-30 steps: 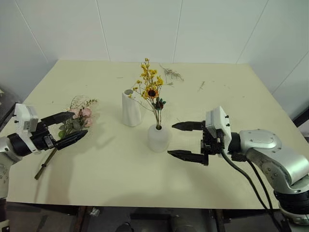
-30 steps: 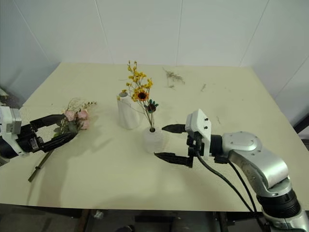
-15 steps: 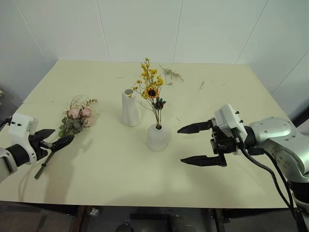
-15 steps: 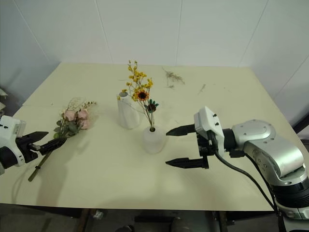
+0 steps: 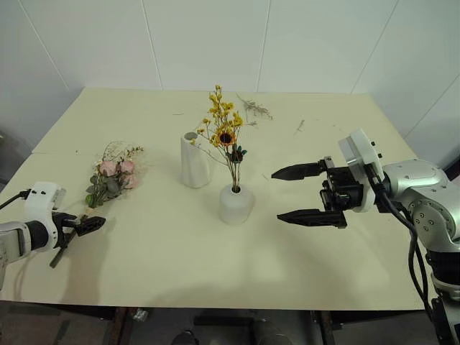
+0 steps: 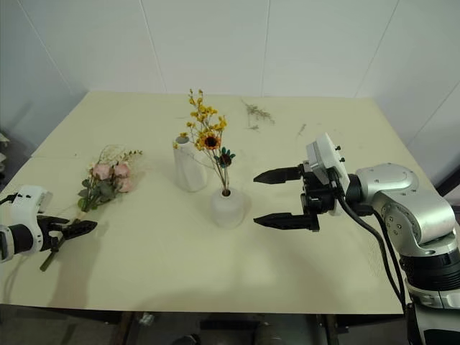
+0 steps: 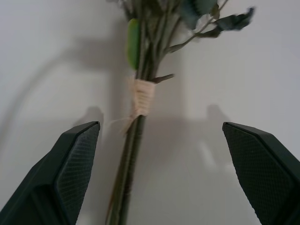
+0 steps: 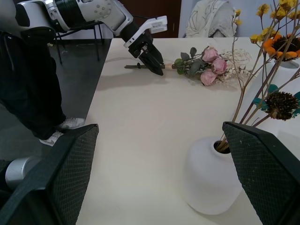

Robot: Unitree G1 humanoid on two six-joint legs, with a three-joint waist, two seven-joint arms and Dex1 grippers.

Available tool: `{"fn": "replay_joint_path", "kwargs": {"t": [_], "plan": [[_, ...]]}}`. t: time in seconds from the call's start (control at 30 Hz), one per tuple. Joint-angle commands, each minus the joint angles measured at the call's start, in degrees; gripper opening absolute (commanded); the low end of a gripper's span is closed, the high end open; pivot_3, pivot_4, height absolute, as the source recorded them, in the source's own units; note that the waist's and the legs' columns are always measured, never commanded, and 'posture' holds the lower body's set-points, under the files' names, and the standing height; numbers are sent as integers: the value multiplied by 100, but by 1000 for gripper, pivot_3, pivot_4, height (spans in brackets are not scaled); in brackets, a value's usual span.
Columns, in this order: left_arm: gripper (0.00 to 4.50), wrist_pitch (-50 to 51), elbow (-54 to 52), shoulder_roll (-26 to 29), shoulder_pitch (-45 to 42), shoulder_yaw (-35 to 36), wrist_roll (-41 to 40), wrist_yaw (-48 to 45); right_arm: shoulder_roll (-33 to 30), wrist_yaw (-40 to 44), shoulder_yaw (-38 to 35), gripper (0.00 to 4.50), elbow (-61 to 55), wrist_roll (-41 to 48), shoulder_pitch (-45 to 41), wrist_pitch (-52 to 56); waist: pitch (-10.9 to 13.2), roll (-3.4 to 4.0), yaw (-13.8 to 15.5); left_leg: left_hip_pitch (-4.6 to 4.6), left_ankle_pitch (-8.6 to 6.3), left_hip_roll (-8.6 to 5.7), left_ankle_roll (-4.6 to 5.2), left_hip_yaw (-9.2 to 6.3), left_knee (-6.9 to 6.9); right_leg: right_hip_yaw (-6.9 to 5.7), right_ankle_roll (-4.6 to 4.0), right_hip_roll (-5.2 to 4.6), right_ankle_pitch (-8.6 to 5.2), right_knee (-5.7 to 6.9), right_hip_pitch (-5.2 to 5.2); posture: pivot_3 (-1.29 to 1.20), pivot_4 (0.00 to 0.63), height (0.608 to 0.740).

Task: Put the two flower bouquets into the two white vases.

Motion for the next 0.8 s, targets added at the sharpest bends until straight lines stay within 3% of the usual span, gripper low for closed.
{"fn": "replay_joint_path", "kwargs": {"t": [0.03,0.43,0.6,0.77,0.8], "plan": [[4500,-124,328,133,-246,-169,233,-65,-51,30,-159,4479,-124,5,3,-83,0,1,6,0,0,0,0,0,1,0,0,0,0,2,0,0,150,740],[4500,-485,1490,247,-1308,-964,728,-621,-43,23,-125,4479,-57,-132,-49,-102,1,2,34,1,1,-1,-1,0,11,-1,1,3,0,13,1,0,150,740],[4500,-308,2141,479,-2030,-1917,1242,-1136,-11,55,-54,4479,41,-222,-102,-159,1,2,68,0,1,-1,-1,0,15,-3,1,6,0,17,0,0,150,740],[4500,-383,2790,462,-2750,-2395,1624,-1424,18,35,-37,4479,54,-280,-116,-164,2,3,88,1,1,-1,-1,0,17,-2,1,10,0,24,0,0,150,740],[4304,-359,2845,460,-2822,-2477,1673,-1508,20,12,-36,4497,47,-296,-107,-157,2,4,90,1,1,-1,-1,0,17,-2,1,11,0,24,-1,0,150,740]]}}
